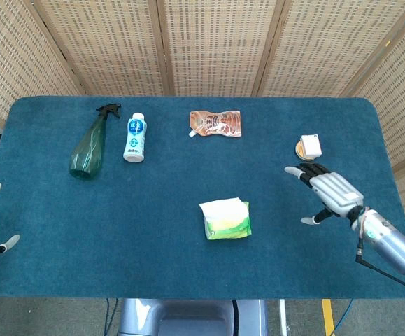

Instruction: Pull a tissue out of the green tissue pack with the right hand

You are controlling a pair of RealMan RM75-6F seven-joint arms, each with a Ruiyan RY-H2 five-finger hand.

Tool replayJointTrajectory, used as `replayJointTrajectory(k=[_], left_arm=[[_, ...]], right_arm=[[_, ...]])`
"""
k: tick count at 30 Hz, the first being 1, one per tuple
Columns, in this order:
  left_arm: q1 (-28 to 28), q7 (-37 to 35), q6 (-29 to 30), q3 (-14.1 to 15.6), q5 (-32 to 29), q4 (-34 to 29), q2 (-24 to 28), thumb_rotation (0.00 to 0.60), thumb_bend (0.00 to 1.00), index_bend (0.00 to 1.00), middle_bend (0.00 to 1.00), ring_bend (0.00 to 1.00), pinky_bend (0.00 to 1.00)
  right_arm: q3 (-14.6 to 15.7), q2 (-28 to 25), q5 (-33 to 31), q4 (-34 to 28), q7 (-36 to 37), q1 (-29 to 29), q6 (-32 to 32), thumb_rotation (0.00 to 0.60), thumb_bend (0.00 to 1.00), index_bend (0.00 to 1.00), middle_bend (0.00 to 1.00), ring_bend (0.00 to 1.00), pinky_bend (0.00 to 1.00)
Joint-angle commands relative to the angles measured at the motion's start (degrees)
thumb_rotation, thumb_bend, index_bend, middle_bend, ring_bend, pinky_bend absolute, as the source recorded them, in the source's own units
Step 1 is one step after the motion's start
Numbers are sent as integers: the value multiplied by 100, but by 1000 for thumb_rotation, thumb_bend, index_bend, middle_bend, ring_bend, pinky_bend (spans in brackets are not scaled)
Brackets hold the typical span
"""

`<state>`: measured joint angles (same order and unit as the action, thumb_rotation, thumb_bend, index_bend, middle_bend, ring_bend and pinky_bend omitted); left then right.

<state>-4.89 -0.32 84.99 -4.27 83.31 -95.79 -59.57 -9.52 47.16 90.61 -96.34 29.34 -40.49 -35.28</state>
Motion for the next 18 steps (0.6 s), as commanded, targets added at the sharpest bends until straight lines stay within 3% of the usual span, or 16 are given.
replayJointTrajectory(k=[1, 7, 18], left_arm=[[-54, -21, -126, -42, -132, 28, 2, 600, 0, 0, 0, 0, 0], [-132, -91, -346, -100, -366, 102, 10, 600, 0, 0, 0, 0, 0], [-234, -128, -610, -171, -646, 180, 13, 600, 0, 0, 0, 0, 0]], right_arm=[[-95, 280, -456, 238, 275, -1392, 1922, 600, 98, 182, 134, 0, 61], [-14, 1034, -1025, 975, -18, -2135, 2936, 600, 131, 185, 140, 0, 64], [159, 1932, -1765, 1734, -297, -2585, 2901, 600, 136, 226, 187, 66, 178]])
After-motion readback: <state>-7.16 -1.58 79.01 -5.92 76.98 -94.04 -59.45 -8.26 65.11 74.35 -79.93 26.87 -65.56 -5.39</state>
